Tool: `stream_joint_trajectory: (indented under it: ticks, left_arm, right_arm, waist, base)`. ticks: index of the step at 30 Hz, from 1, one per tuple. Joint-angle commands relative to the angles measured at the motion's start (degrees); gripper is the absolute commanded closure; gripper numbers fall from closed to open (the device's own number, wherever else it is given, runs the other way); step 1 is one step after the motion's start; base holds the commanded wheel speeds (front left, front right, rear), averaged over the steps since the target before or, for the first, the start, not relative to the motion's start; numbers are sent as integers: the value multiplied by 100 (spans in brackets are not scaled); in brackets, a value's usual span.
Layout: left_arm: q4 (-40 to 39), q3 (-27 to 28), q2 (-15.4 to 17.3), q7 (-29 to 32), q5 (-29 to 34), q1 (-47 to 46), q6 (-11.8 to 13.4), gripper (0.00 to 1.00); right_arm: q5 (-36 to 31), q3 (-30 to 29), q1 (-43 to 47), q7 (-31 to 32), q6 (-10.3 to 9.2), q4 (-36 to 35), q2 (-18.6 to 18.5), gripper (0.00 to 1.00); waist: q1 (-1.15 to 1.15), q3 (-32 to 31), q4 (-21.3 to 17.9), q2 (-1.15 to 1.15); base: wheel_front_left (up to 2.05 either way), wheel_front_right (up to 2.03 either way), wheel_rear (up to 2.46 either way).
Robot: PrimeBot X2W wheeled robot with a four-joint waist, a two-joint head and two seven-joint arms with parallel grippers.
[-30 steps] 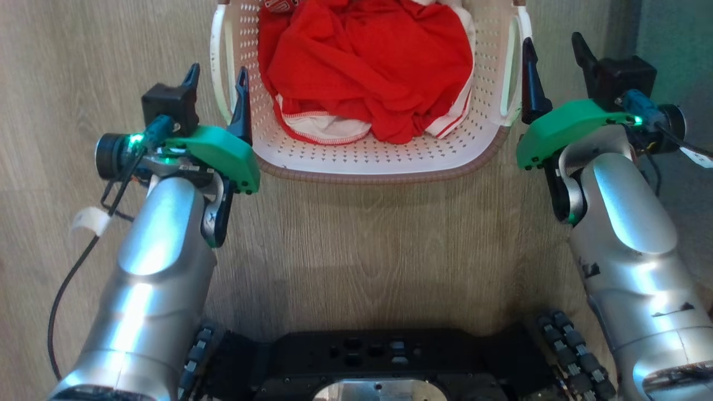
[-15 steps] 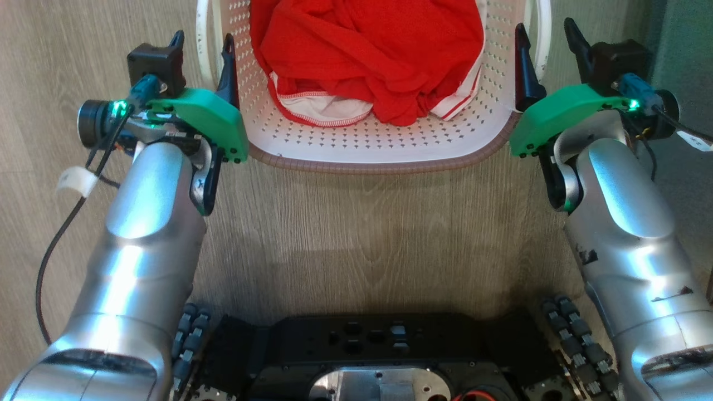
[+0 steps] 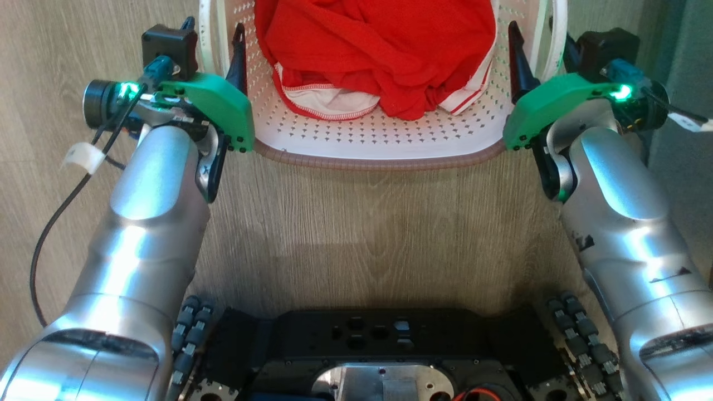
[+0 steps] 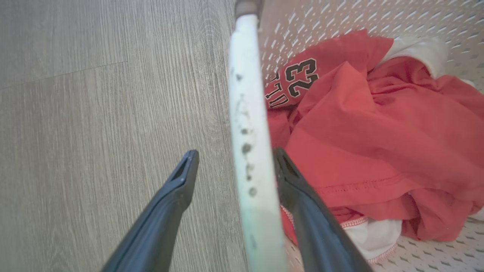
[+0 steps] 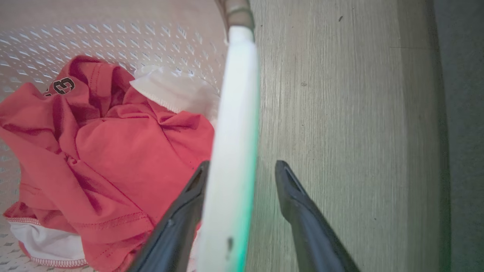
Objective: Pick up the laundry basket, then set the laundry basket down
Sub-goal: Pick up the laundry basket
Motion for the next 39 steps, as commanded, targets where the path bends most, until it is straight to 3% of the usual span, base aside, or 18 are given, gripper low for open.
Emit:
stream_joint_trajectory:
  ticks: [1,2,3,4,6,7,8,9,22,31,39]
  left_arm:
    - [-35,38,138,-29,-58,118,4,6]
    - [-19,-6,138,-29,-83,103,3,18]
    - [-4,-54,138,-29,-111,93,5,38]
    - [5,-104,138,-29,-141,86,10,57]
    - [11,-208,138,-29,-207,84,30,84]
    - [9,-262,138,-29,-247,91,43,100]
    - [7,-319,138,-29,-290,101,54,100]
    - [4,-376,138,-29,-333,113,69,100]
    - [127,-1034,138,-29,-935,382,202,100]
    - [435,-1341,138,-29,-1338,735,238,100]
    - [937,-1798,138,59,-1934,1183,99,100]
  right_arm:
    - [46,135,171,-27,8,-36,97,28]
    - [59,151,144,-27,8,-2,97,39]
    - [71,165,120,-27,8,27,97,51]
    - [85,175,97,-27,8,52,97,54]
    - [109,187,66,-27,8,89,97,66]
    - [120,197,57,-27,8,109,97,79]
    - [129,209,52,-27,8,132,97,98]
    - [140,222,48,-27,8,161,97,100]
    - [381,350,92,-27,8,626,97,100]
    - [763,620,323,-27,8,1183,97,100]
    - [1403,1131,655,10,8,1788,97,100]
  waist:
    - [0,8,9,0]
    - [0,12,13,0]
    - [0,13,17,0]
    - [0,12,21,0]
    - [0,6,30,0]
    - [0,0,35,0]
    - [0,-9,40,0]
    - [0,-21,46,0]
    - [0,-454,64,0]
    - [0,-1228,34,0]
    - [0,-2068,48,0]
  base:
    - [0,0,0]
    - [0,0,0]
    - [0,0,0]
    - [0,0,0]
    - [0,0,0]
    - [0,0,0]
    - [0,0,0]
    - [0,0,0]
    - [0,0,0]
    - [0,0,0]
    - [0,0,0]
